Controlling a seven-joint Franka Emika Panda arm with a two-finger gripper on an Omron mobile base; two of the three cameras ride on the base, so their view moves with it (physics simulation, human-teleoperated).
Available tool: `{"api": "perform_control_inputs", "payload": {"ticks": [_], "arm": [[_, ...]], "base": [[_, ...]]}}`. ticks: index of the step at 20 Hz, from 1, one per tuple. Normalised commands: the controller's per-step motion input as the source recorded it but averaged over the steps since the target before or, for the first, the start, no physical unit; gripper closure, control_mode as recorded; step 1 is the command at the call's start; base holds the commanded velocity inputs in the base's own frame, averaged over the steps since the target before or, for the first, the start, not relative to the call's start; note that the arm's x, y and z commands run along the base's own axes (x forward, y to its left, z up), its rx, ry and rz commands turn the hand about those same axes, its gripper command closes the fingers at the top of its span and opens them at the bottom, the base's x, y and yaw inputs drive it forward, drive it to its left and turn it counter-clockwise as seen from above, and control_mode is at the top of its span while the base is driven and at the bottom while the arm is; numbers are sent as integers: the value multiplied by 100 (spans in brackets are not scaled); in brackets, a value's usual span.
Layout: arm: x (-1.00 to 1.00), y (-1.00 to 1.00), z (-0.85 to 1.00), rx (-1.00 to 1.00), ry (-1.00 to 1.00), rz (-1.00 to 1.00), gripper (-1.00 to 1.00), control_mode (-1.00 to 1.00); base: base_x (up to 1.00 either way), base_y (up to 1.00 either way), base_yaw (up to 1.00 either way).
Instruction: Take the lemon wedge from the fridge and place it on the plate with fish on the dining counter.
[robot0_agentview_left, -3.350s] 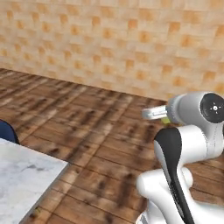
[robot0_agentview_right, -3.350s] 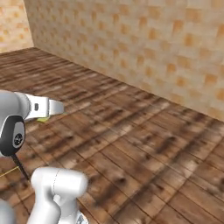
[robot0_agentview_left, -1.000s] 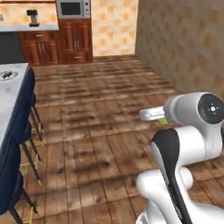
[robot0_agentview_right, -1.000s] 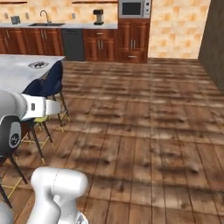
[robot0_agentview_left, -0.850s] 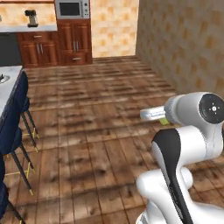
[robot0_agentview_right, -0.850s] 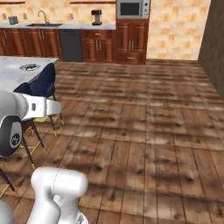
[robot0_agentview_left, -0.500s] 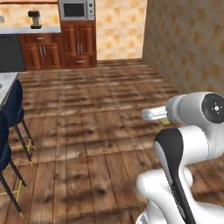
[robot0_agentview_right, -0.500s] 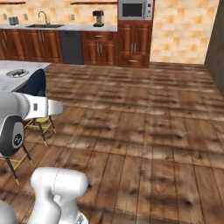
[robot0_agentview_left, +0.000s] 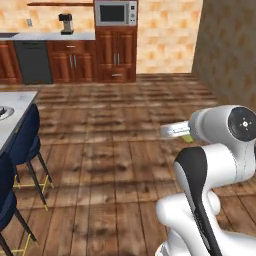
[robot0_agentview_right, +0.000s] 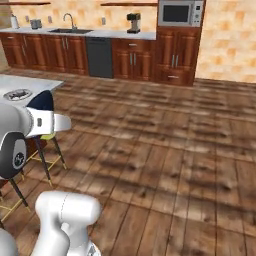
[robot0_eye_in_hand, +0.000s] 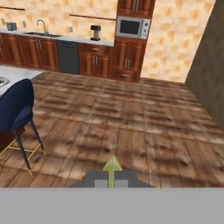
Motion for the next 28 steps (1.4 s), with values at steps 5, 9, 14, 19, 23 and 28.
{"api": "perform_control_inputs", "payload": {"ticks": [5,9,14,19,23,28], "arm": [[0,0,0,0,0,0,100,100],[0,0,0,0,0,0,100,100],[0,0,0,0,0,0,100,100],[0,0,0,0,0,0,100,100],[0,0,0,0,0,0,100,100],[0,0,0,0,0,0,100,100]], "base": [[100,0,30],[100,0,34],[100,3,44],[100,19,56],[89,40,55],[96,47,50]]}}
